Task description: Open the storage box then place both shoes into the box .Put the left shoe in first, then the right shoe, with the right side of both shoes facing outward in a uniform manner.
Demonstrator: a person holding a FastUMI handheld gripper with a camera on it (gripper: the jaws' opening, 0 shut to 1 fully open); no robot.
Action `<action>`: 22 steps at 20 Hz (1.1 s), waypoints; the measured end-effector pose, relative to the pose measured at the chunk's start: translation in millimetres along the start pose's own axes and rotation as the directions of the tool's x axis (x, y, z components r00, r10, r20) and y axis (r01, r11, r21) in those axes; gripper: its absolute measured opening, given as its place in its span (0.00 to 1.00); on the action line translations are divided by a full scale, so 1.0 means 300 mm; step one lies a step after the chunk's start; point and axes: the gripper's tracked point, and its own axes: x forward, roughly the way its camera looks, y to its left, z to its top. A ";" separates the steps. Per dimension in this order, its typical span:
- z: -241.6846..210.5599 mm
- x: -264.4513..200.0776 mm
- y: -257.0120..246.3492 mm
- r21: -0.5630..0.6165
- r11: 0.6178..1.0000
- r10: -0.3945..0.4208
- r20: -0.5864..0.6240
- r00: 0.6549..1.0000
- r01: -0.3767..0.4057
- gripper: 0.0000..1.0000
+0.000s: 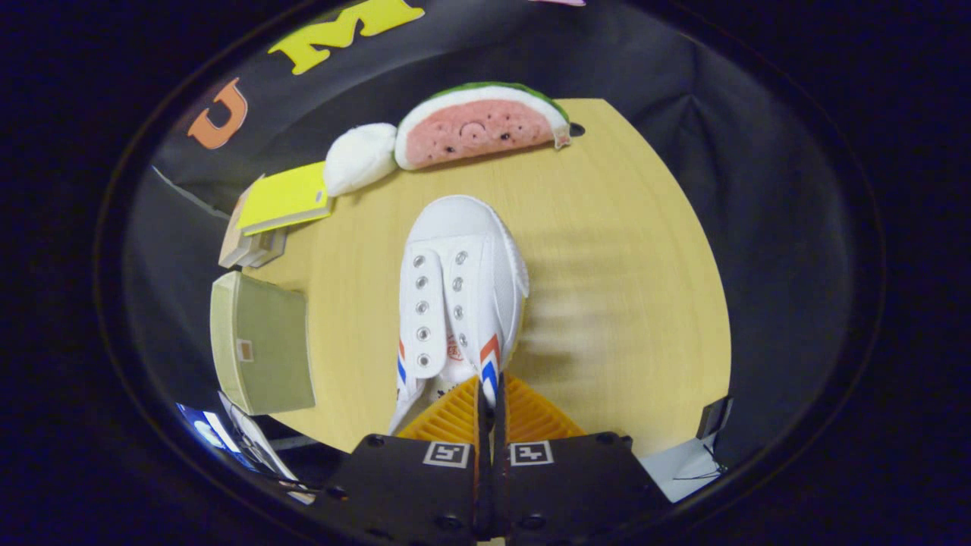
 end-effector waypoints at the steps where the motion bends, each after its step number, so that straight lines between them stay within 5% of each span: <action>1: 0.009 -0.087 0.031 0.014 1.000 0.017 0.032 0.999 -0.017 0.06; 11: -0.106 -0.464 0.576 -0.139 0.979 0.179 0.240 0.954 -0.149 0.06; 22: -0.292 -0.339 1.198 -0.195 0.966 0.211 0.222 0.952 -0.169 0.06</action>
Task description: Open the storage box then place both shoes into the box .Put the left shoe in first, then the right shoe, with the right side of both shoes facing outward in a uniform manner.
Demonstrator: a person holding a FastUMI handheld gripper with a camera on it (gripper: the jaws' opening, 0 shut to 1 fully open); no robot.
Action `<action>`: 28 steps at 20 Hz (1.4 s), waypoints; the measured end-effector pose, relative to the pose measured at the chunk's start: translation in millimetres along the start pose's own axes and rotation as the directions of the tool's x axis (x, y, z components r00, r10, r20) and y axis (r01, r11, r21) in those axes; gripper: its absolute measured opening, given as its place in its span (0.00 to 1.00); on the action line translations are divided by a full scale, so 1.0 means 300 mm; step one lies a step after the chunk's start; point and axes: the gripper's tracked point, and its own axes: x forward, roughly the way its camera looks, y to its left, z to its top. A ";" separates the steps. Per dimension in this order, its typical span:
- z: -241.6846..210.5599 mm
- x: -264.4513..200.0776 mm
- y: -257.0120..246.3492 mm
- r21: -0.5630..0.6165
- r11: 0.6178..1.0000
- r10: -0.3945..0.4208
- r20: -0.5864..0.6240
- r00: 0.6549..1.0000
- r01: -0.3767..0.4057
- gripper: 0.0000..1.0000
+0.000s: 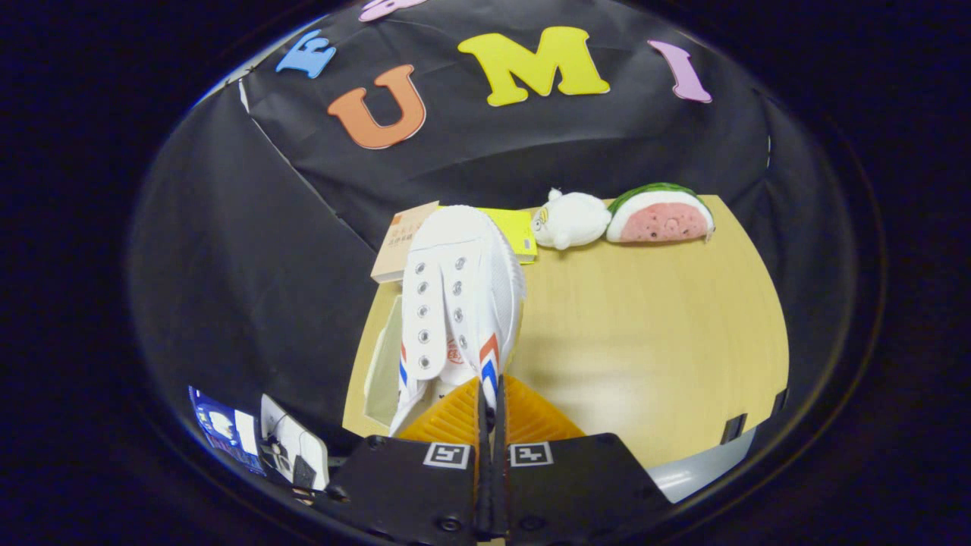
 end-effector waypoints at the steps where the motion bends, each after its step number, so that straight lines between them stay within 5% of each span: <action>1: -0.012 0.029 0.044 -0.004 1.000 0.000 -0.004 1.000 0.000 0.06; 9: -0.160 0.388 0.247 0.041 0.997 -0.065 -0.107 0.992 0.070 0.05; 19: -0.212 0.603 0.159 0.036 0.959 -0.275 -0.139 0.951 0.282 0.06; 21: -0.159 0.566 0.208 0.025 0.971 -0.237 -0.066 0.969 0.239 0.21; 22: -0.136 0.531 0.225 0.021 0.972 -0.235 -0.025 0.972 0.236 0.43; 25: -0.100 0.447 0.234 -0.006 0.965 -0.262 0.048 0.964 0.263 0.84; 26: -0.096 0.427 0.237 -0.010 0.963 -0.268 0.062 0.961 0.269 0.94; 28: -0.085 0.367 0.233 -0.010 0.957 -0.287 0.092 0.954 0.289 0.94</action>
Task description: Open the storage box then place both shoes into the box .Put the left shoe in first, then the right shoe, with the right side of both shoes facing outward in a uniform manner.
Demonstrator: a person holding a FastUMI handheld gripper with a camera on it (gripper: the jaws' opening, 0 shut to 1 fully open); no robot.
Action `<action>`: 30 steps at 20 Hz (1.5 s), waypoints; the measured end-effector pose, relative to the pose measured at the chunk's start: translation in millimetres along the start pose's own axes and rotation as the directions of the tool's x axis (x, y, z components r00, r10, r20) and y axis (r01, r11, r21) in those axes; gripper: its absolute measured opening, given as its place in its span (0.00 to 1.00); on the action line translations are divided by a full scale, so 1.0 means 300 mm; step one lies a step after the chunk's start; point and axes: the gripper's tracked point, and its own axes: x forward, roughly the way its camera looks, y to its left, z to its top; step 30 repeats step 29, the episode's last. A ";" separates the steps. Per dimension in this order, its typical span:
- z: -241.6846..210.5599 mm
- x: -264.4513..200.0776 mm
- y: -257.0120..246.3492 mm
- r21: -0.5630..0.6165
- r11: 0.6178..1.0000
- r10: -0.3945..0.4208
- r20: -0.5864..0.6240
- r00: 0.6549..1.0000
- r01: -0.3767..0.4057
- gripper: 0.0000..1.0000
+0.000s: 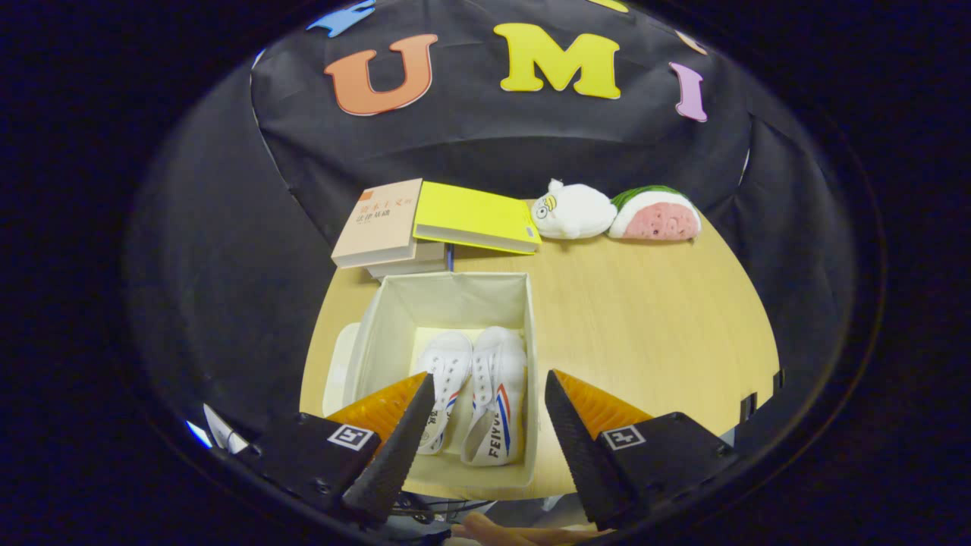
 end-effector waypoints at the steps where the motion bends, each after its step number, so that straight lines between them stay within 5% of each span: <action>1: 0.020 -0.032 -0.018 -0.002 1.000 -0.011 0.033 0.999 0.011 0.94; 6: 0.128 -0.226 -0.086 0.014 1.000 -0.018 0.257 0.966 0.015 0.99; 11: 0.224 -0.445 -0.206 -0.004 1.000 -0.024 0.459 0.888 0.029 0.99; 19: 0.313 -0.762 -0.504 -0.007 0.999 0.034 0.728 0.684 -0.043 0.98; 30: 0.270 -0.776 -0.783 -0.048 0.997 0.078 0.765 0.639 -0.064 0.96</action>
